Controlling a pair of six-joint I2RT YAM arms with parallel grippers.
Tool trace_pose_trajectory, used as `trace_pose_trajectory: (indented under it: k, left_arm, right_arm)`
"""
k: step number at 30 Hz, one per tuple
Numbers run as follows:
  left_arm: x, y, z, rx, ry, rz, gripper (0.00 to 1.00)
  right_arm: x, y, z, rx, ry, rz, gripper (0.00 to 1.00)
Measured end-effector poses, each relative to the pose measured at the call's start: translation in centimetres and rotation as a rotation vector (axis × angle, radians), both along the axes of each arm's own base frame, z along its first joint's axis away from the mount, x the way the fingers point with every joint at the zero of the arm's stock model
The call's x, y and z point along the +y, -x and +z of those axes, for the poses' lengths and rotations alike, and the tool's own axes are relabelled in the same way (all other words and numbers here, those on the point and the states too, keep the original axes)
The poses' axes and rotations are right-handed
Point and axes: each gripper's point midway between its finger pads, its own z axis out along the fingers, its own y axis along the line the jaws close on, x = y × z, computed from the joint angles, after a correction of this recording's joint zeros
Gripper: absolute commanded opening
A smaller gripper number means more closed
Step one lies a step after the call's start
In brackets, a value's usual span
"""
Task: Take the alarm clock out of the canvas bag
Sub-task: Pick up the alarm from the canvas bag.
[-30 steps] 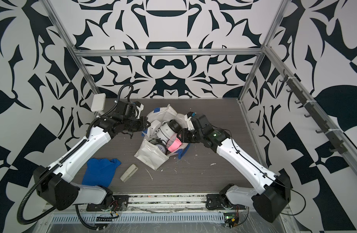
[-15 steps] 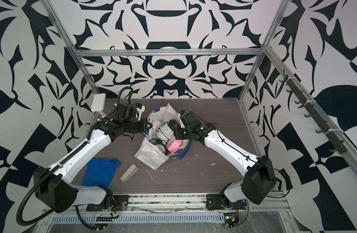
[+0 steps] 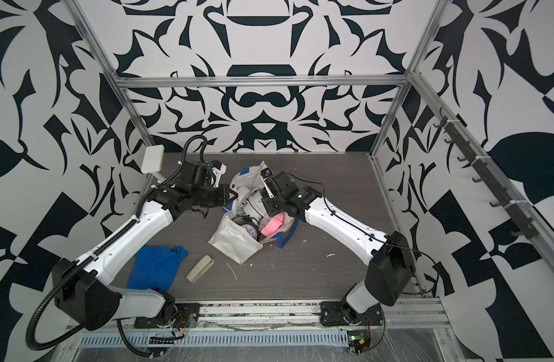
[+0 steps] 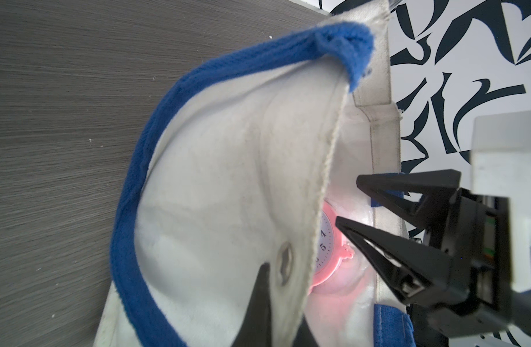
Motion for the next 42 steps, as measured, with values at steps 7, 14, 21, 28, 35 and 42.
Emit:
trace_pose_trajectory:
  k: [7, 14, 21, 28, 35, 42]
  left_arm:
    - [0.0, 0.0, 0.0, 0.0, 0.0, 0.0, 0.0]
    - [0.0, 0.0, 0.0, 0.0, -0.001, 0.0, 0.0]
    - [0.0, 0.0, -0.1, 0.002, -0.002, 0.0, 0.0]
    - [0.0, 0.1, -0.1, 0.003, -0.003, 0.0, 0.0]
    - [0.1, 0.1, -0.2, 0.007, -0.007, 0.002, 0.0]
    - [0.2, 0.0, -0.2, 0.006, -0.012, 0.006, 0.0]
  right_arm:
    - [0.2, -1.8, -1.8, -0.035, 0.103, 0.012, 0.64]
    - [0.4, -3.3, -3.5, -0.046, 0.186, 0.014, 0.65]
    - [0.8, -4.7, -3.8, -0.065, 0.224, 0.007, 0.65]
    - [1.5, -5.8, -4.5, -0.062, 0.237, 0.003, 0.65]
    - [1.8, -6.8, -4.3, -0.049, 0.212, -0.011, 0.6]
    - [2.1, -7.4, -4.4, -0.031, 0.19, -0.013, 0.46]
